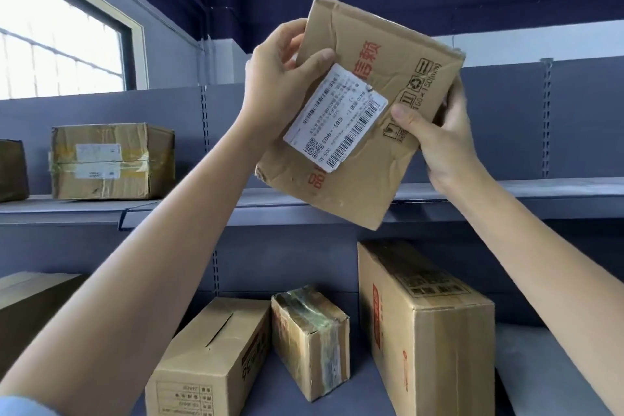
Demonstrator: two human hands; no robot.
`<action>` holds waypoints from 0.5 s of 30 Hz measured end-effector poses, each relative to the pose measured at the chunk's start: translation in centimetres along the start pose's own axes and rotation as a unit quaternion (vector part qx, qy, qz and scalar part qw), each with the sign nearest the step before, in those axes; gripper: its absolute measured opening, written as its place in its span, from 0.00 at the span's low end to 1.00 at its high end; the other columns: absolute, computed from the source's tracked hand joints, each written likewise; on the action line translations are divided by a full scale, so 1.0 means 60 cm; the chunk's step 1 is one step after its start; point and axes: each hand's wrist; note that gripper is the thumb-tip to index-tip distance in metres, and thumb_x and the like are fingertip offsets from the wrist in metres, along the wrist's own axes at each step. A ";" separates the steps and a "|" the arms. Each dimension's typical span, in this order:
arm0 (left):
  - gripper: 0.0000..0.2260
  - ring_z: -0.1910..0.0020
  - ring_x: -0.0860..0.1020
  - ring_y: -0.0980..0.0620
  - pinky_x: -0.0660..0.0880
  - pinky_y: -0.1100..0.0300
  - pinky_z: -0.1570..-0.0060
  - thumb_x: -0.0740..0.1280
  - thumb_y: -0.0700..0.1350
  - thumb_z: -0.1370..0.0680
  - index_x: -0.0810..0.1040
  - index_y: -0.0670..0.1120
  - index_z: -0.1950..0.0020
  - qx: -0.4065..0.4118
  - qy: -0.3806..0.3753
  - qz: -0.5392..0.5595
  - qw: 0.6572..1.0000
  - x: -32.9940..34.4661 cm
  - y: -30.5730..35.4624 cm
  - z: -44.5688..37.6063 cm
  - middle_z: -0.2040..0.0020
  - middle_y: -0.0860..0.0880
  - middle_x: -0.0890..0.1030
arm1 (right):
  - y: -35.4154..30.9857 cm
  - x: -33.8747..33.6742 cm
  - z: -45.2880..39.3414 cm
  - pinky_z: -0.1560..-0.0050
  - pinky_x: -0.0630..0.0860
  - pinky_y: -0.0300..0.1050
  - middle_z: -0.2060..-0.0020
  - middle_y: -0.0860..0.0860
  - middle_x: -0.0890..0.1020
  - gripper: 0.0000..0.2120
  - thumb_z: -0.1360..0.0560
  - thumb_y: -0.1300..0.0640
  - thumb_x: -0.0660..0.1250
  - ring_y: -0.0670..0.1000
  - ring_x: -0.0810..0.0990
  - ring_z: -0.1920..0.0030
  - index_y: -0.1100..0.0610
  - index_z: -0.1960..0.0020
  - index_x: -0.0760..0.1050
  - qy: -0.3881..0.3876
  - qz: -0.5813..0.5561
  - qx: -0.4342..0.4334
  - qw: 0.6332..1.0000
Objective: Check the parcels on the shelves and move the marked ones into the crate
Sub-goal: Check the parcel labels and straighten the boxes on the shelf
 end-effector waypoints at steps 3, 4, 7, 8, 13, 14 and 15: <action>0.19 0.51 0.82 0.55 0.80 0.55 0.50 0.69 0.44 0.26 0.72 0.46 0.36 -0.028 -0.004 0.032 0.999 0.005 -0.020 0.007 0.47 0.50 0.82 | 0.003 0.006 -0.005 0.50 0.78 0.40 0.45 0.49 0.78 0.30 0.28 0.63 0.69 0.46 0.78 0.44 0.56 0.29 0.60 0.012 0.021 -0.015 1.000; 0.19 0.50 0.82 0.52 0.79 0.51 0.48 0.68 0.44 0.26 0.71 0.47 0.35 -0.035 -0.010 0.045 0.998 0.005 -0.029 0.010 0.46 0.49 0.82 | 0.005 0.008 -0.007 0.49 0.78 0.40 0.44 0.49 0.78 0.29 0.27 0.63 0.68 0.46 0.78 0.44 0.57 0.30 0.61 0.013 0.026 -0.017 0.999; 0.18 0.49 0.82 0.50 0.78 0.45 0.47 0.67 0.45 0.26 0.70 0.54 0.37 -0.066 -0.014 0.045 0.997 0.005 -0.054 0.022 0.46 0.50 0.82 | 0.017 0.017 -0.015 0.42 0.77 0.46 0.42 0.50 0.78 0.24 0.25 0.60 0.66 0.46 0.78 0.43 0.56 0.31 0.64 0.017 0.061 -0.024 0.998; 0.19 0.48 0.81 0.50 0.78 0.45 0.46 0.66 0.46 0.26 0.69 0.55 0.36 -0.082 -0.009 0.046 0.996 0.005 -0.064 0.027 0.45 0.51 0.82 | 0.021 0.021 -0.018 0.40 0.76 0.48 0.40 0.50 0.78 0.24 0.25 0.58 0.66 0.46 0.78 0.42 0.56 0.31 0.64 0.015 0.076 -0.025 0.997; 0.18 0.44 0.79 0.50 0.75 0.46 0.42 0.62 0.41 0.22 0.65 0.52 0.34 -0.166 -0.009 0.087 0.982 -0.002 -0.121 0.059 0.44 0.51 0.80 | 0.068 0.035 -0.017 0.38 0.73 0.50 0.39 0.47 0.77 0.26 0.23 0.48 0.62 0.47 0.76 0.40 0.54 0.28 0.61 -0.042 0.174 0.021 0.984; 0.17 0.44 0.79 0.50 0.75 0.48 0.42 0.61 0.39 0.21 0.64 0.53 0.35 -0.180 -0.021 0.096 0.979 -0.002 -0.129 0.066 0.44 0.50 0.79 | 0.081 0.034 -0.014 0.37 0.73 0.50 0.38 0.47 0.77 0.26 0.23 0.47 0.61 0.47 0.76 0.40 0.53 0.28 0.62 -0.049 0.186 0.037 0.981; 0.18 0.45 0.78 0.50 0.76 0.51 0.44 0.61 0.38 0.21 0.63 0.54 0.36 -0.194 -0.032 0.103 0.975 -0.003 -0.135 0.070 0.45 0.50 0.79 | 0.093 0.032 -0.010 0.37 0.72 0.51 0.37 0.48 0.76 0.27 0.24 0.46 0.61 0.48 0.75 0.39 0.53 0.28 0.61 -0.053 0.187 0.053 0.980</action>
Point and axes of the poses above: each hand's wrist, its own z-axis away from the middle knuckle, its own x-axis out of the palm, y = z × x
